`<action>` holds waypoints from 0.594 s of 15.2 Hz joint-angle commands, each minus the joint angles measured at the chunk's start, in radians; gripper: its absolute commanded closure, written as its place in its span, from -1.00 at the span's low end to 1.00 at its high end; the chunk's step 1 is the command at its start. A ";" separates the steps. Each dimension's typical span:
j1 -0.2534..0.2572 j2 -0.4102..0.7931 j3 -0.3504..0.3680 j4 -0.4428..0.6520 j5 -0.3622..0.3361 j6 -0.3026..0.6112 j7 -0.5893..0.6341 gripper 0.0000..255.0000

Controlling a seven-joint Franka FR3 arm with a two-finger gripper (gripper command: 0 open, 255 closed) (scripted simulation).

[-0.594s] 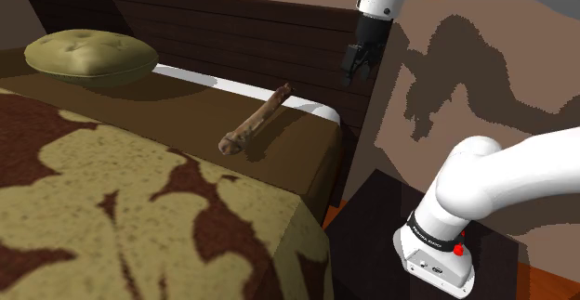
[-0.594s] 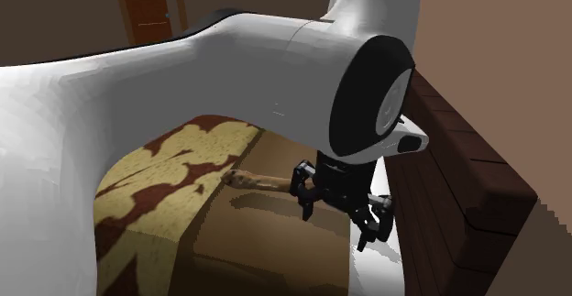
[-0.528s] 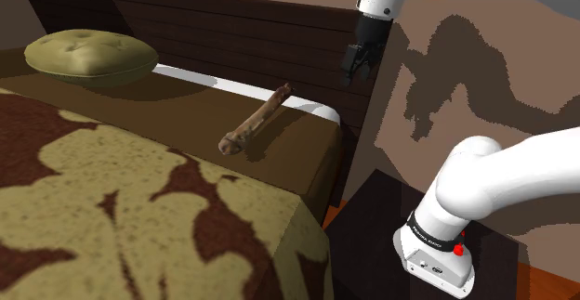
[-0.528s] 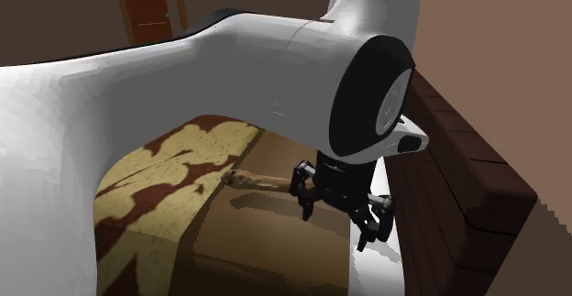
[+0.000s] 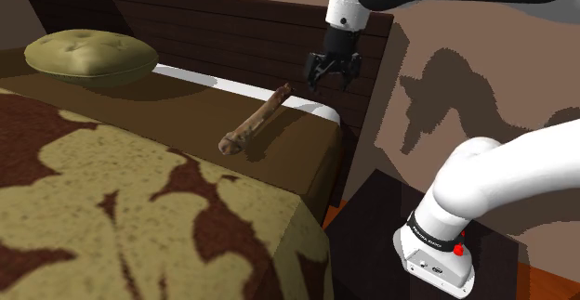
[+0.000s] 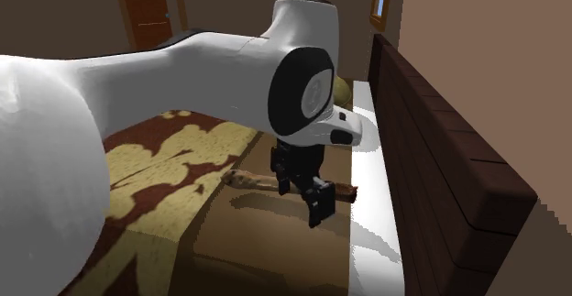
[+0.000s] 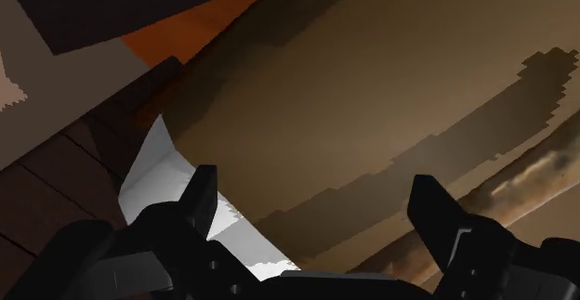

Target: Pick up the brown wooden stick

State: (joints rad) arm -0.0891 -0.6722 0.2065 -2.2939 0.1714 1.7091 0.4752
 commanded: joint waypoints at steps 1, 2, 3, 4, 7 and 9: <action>-0.023 0.046 0.066 0.022 0.024 0.032 0.149 -1.00; -0.035 0.074 0.097 0.040 0.031 0.046 0.217 -1.00; -0.049 0.105 0.128 0.060 0.036 0.060 0.285 -1.00; -0.064 0.137 0.158 0.082 0.038 0.073 0.354 -1.00; -0.111 0.244 0.247 0.160 0.028 0.110 0.561 -1.00; -0.143 0.325 0.302 0.220 0.005 0.130 0.702 -1.00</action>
State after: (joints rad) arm -0.2139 -0.3944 0.4789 -2.1117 0.1885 1.8290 1.0949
